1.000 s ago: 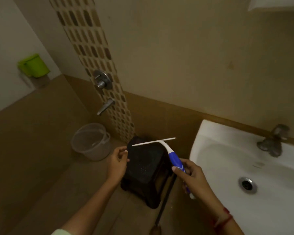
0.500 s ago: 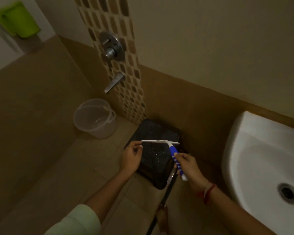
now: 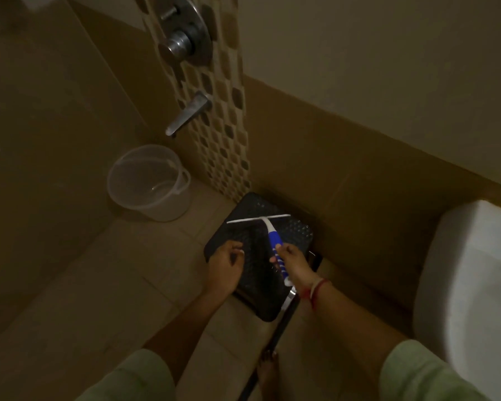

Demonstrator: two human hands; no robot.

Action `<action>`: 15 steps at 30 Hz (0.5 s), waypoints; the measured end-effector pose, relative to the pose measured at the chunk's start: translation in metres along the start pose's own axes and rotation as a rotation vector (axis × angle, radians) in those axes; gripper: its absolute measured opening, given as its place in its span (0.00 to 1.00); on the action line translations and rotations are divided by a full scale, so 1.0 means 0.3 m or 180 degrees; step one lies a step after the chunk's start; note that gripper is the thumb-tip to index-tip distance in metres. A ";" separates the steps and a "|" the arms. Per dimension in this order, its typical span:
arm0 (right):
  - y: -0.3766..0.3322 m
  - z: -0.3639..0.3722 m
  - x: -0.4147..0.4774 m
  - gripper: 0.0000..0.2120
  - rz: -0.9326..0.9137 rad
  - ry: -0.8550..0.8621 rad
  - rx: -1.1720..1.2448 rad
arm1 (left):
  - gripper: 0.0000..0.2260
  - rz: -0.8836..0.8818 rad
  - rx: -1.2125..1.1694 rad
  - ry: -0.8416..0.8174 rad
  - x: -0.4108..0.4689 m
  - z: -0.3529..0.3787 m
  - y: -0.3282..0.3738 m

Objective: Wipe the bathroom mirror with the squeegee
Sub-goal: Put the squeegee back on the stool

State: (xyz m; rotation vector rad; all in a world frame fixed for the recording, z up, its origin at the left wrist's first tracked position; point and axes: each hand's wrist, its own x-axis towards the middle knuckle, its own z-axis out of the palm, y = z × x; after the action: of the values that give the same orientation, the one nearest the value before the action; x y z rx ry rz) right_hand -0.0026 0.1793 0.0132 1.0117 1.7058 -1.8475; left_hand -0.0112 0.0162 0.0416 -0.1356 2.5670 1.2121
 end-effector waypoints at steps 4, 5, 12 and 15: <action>0.041 0.034 0.120 0.13 0.0160 0.0051 0.0094 | 0.08 -0.0242 -0.0118 0.0075 0.036 0.032 -0.077; 0.058 0.040 0.149 0.12 0.0213 0.0063 0.0132 | 0.08 -0.0295 -0.0125 0.0072 0.041 0.042 -0.098; 0.184 0.070 0.256 0.11 0.0293 0.0394 0.0223 | 0.08 -0.0358 -0.0164 0.0159 0.062 0.072 -0.179; 0.224 0.065 0.261 0.09 0.0234 0.0419 -0.0347 | 0.09 -0.0370 -0.0151 0.0080 0.065 0.089 -0.193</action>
State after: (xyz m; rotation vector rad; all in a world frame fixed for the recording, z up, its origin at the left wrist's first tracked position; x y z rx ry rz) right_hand -0.0080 0.1628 -0.0906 1.1570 1.7980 -1.6557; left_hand -0.0116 0.0004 -0.0233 -0.3078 2.5137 1.2358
